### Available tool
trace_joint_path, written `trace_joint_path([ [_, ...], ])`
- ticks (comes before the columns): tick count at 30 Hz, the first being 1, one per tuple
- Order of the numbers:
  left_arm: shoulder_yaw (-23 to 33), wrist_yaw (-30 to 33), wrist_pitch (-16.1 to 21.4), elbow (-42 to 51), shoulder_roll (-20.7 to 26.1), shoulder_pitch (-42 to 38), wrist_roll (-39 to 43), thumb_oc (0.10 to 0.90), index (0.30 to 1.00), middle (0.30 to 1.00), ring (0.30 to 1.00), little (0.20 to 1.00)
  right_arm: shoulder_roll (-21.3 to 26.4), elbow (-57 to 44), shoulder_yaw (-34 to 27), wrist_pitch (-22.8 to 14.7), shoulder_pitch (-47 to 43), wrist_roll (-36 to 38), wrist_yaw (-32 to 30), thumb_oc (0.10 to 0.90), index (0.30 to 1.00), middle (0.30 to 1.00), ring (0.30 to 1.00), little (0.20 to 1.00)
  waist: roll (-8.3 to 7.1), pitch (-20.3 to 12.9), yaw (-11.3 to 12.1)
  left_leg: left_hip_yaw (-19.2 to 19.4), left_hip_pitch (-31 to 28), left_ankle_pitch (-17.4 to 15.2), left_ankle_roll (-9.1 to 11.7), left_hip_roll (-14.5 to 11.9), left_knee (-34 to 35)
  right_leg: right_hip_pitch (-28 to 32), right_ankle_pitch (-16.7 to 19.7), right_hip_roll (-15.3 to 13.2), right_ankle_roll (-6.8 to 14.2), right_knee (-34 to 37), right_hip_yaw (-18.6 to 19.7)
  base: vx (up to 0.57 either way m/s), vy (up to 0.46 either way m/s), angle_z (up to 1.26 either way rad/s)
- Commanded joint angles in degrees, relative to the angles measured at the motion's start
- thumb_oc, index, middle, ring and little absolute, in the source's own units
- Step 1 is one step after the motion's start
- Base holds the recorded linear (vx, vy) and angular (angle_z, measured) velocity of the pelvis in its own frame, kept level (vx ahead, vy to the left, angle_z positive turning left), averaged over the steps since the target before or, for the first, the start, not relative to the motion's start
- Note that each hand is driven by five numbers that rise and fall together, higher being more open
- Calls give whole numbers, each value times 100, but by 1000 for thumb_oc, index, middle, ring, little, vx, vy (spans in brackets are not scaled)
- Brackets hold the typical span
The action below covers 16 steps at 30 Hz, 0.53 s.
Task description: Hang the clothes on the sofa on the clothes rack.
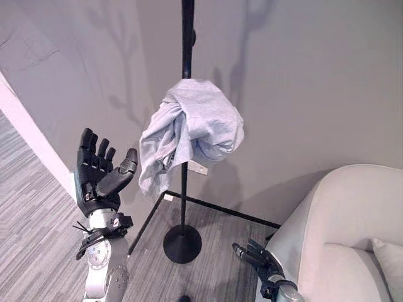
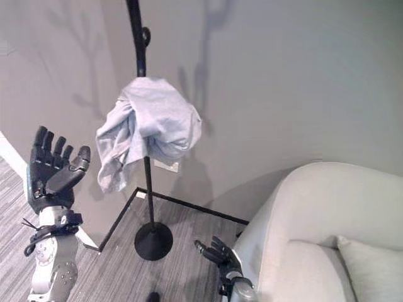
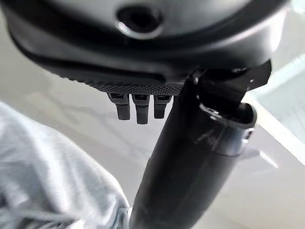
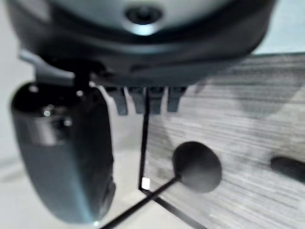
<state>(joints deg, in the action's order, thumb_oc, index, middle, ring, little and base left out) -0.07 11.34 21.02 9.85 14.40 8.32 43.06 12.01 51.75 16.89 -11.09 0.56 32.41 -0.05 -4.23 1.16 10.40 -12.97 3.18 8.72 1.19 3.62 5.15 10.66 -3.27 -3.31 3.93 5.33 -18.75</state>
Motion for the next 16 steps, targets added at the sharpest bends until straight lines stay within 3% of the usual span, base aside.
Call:
trace_joint_path([
  [1, 105, -1069, 3, 531, 473, 122, 407, 800, 900, 900, 900, 900, 116, -121, -187, -331, -272, -197, 195, 800, 900, 900, 900, 900, 28, -273, 52, 309, -266, -867, 21, -146, -124, -423, -251, -32, -62, -144, -177, -37, 11, 17],
  [2, 340, -1510, -136, 686, 527, 717, 855, 800, 900, 900, 900, 900, 147, 16, -284, -297, -237, -260, 279, 800, 900, 900, 900, 900, 49, -223, 135, 275, -236, -847, 19, -137, -132, -430, -247, -30, -62, -140, -214, -22, 6, 6],
  [4, 543, -1754, -185, 658, 380, 1047, 1295, 800, 900, 900, 900, 900, 133, 122, -328, -270, -173, -283, 343, 800, 900, 900, 900, 900, 38, -209, 188, 264, -228, -843, 20, -134, -142, -429, -248, -28, -62, -134, -227, -34, -1, 21],
  [5, 946, -2251, -263, 285, -2, 1300, 2187, 800, 900, 900, 900, 900, 74, 434, -490, -272, -75, -281, 414, 800, 900, 900, 900, 900, -4, -157, 322, 207, -188, -824, 38, -130, -155, -433, -285, -16, -78, -133, -269, -50, -26, 17],
  [8, 1223, -2617, -613, -1856, -447, 939, 3222, 800, 900, 900, 900, 900, -46, 789, -656, -199, -83, -274, 519, 800, 900, 900, 900, 900, -64, -150, 407, 153, -147, -793, 87, -135, -148, -427, -348, 7, -111, -132, -339, -39, -43, 27],
  [10, 934, -2603, -913, -3333, -190, 905, 2588, 800, 900, 900, 900, 900, 4, 1030, -735, -123, -255, -355, 425, 800, 900, 900, 900, 900, -26, -99, 396, 167, -147, -775, 95, -155, -153, -421, -369, 29, -126, -156, -339, -60, -21, 13],
  [11, 595, -2568, -1259, -5912, -64, 544, 1421, 800, 900, 900, 900, 900, -12, 1881, -857, 56, -613, -550, 237, 800, 900, 900, 900, 900, 49, -69, 304, 194, -131, -745, 74, -166, -171, -460, -363, 56, -126, -190, -298, -48, 7, -3],
  [12, 596, -2574, -1256, -5922, -64, 531, 1422, 800, 900, 900, 900, 900, -11, 1885, -861, 55, -622, -550, 239, 800, 900, 900, 900, 900, 46, -83, 290, 181, -95, -732, 69, -157, -182, -485, -350, 50, -120, -189, -314, -32, 17, 0],
  [13, 752, -2443, -1336, -7239, -159, 213, 937, 800, 900, 900, 900, 900, -100, 2339, -962, 194, -718, -499, 196, 800, 900, 900, 900, 900, 70, -88, 249, 213, -135, -758, 70, -177, -178, -462, -381, 68, -139, -198, -266, 4, 21, -5],
  [15, 810, -2362, -1332, -7689, -175, 79, 676, 800, 900, 900, 900, 900, -132, 2538, -1021, 260, -740, -412, 216, 800, 900, 900, 900, 900, 77, -115, 210, 208, -111, -753, 62, -175, -187, -483, -375, 68, -139, -195, -263, 16, 15, 0],
  [16, 925, -2050, -1339, -8507, -205, -127, 57, 800, 900, 900, 900, 900, -213, 2907, -1126, 454, -675, -154, 278, 800, 900, 900, 900, 900, 80, -183, 121, 233, -146, -776, 57, -176, -189, -463, -381, 84, -153, -188, -209, 49, 24, 10],
])
